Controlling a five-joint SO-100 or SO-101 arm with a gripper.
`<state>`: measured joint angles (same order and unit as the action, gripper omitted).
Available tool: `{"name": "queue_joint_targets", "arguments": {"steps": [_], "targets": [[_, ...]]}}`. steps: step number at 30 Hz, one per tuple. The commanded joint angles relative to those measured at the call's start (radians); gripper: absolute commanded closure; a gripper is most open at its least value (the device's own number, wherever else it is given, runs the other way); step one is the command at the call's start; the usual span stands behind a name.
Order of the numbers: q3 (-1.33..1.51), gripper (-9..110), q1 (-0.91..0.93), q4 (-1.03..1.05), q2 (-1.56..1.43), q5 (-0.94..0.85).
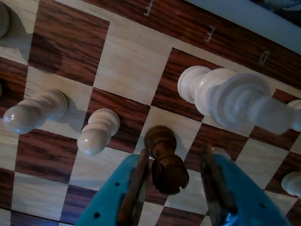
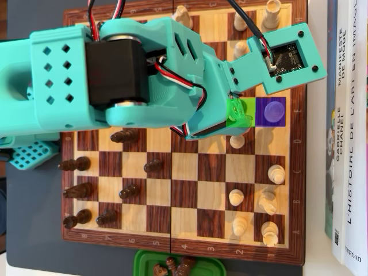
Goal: Play chess
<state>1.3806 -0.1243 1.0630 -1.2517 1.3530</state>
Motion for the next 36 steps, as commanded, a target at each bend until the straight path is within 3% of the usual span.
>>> {"name": "queue_joint_targets", "arguments": {"steps": [1,21,28,36], "targets": [[-0.037,85,0.012,0.003,-0.005,-0.005],[-0.014,86,0.017,0.005,-0.005,-0.005],[-0.014,100,0.017,0.005,-0.005,-0.005],[-0.015,100,0.012,0.005,-0.015,-0.005]]}}
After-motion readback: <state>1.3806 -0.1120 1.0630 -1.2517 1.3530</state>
